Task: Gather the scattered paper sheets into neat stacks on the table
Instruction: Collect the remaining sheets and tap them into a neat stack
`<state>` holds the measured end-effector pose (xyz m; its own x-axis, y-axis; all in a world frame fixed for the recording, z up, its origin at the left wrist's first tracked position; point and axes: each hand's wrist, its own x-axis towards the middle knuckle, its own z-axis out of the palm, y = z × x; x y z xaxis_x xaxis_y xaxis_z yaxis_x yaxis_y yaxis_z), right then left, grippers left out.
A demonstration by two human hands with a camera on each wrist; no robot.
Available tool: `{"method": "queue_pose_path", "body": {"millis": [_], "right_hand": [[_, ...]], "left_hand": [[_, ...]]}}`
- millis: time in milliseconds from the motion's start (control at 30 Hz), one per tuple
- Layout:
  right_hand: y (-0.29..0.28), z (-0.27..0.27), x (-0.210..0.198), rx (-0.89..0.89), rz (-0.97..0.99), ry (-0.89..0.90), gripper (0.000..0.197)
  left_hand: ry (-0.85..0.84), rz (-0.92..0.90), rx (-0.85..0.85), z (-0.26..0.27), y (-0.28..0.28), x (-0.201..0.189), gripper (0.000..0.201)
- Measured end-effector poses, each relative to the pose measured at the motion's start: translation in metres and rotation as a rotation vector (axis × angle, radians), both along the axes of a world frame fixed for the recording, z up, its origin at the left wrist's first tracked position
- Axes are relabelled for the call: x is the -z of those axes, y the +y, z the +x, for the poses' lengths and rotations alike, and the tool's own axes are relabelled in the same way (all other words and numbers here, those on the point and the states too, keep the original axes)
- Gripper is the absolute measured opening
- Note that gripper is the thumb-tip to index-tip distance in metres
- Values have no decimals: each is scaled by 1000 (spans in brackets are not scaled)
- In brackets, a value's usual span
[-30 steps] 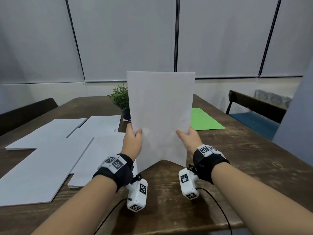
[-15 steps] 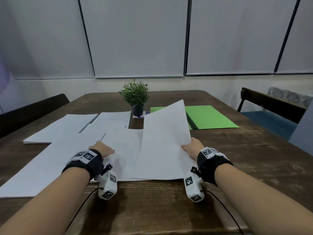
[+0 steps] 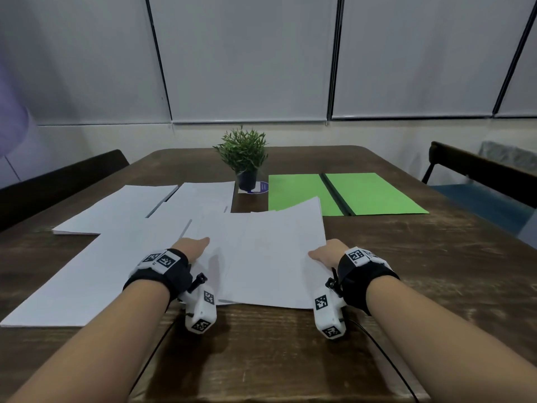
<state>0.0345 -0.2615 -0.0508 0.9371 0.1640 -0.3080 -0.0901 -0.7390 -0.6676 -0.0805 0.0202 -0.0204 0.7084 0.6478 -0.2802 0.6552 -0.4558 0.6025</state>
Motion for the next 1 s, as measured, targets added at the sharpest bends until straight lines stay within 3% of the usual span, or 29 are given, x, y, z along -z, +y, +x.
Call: {"method": "queue_pose_path", "body": {"millis": [233, 567, 667, 767, 933, 1000], "right_hand": [[1, -2, -1, -97, -22, -40, 36], [-16, 1, 1, -131, 6, -21, 39], [-19, 5, 8, -103, 54, 14, 42], [-20, -1, 5, -48, 217, 45, 39], [-23, -6, -6, 87, 700, -11, 54], [-23, -12, -19, 126, 877, -70, 48]], "left_hand": [[-56, -247, 29, 21, -34, 4, 52], [-110, -25, 138, 27, -60, 5, 41], [-239, -57, 188, 19, -57, 5, 43], [-429, -226, 203, 13, -51, 4, 42], [-660, -429, 291, -11, -60, -15, 38], [-718, -452, 339, -15, -63, -21, 38]]}}
